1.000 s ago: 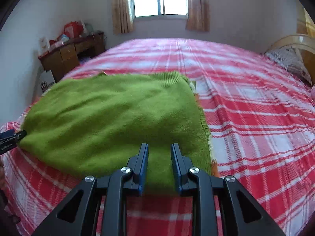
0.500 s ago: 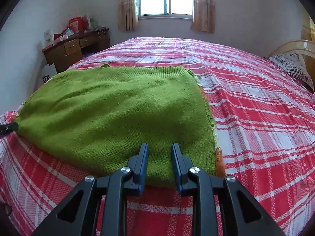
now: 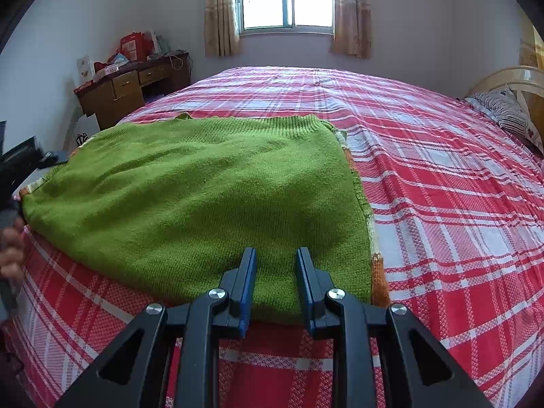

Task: Fold small clothes

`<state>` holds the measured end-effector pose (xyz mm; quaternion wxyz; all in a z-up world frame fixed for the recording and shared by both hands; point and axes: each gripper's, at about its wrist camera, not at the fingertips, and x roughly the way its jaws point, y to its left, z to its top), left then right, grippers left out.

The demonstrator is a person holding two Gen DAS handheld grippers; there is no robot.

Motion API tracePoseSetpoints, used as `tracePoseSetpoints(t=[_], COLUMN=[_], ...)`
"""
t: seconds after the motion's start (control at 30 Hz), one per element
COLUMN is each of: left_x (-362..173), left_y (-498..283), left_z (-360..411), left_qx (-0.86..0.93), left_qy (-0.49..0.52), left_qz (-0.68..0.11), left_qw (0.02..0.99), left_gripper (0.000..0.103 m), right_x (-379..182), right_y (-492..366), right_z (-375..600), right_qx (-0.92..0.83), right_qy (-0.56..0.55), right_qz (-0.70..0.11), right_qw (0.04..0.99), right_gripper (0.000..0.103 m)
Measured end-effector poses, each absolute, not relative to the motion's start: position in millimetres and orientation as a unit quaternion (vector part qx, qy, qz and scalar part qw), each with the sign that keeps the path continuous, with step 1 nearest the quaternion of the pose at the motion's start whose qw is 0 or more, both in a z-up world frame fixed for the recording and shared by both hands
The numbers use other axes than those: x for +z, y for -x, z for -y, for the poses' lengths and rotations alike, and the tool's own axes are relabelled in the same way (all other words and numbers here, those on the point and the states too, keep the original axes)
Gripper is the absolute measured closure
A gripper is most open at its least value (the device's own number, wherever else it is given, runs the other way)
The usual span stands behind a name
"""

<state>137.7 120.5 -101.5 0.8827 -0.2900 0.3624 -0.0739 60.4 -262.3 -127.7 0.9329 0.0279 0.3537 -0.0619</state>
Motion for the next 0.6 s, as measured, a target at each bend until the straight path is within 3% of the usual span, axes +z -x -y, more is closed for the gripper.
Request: tracePoseSetpoints(t=[0.03,0.1,0.17,0.37,0.57,0.6], left_x=[-101,-101,-102,-104,-108,-106], left_y=[-141,-143,-142,-132,-136,-136], left_z=[-121,-119,-118,-123,-120,-119], left_qx=[-0.070,-0.064,-0.056,-0.059,-0.053,-0.051], left_qy=[0.289,0.273,0.260,0.282,0.259,0.255], left_qz=[-0.363,-0.366,-0.366,-0.363,-0.357,-0.355], left_qw=[0.883,0.887,0.892,0.886,0.896,0.898], left_gripper=[0.030,0.052,0.060,0.064,0.063,0.068], right_x=[-126,-117,-102,-85,-131,-129], right_y=[-61,-64,-70,-122,-156,-156], right_z=[262,258,246,191,165,167], right_qx=[-0.062,-0.062,-0.039,0.042,0.078,0.080], right_qy=[-0.028,-0.033,-0.041,-0.050,-0.095,-0.099], right_qz=[-0.356,-0.359,-0.340,-0.327,-0.376,-0.375], right_qw=[0.932,0.931,0.939,0.943,0.919,0.918], right_gripper=[0.078,0.079,0.082,0.091,0.093,0.093])
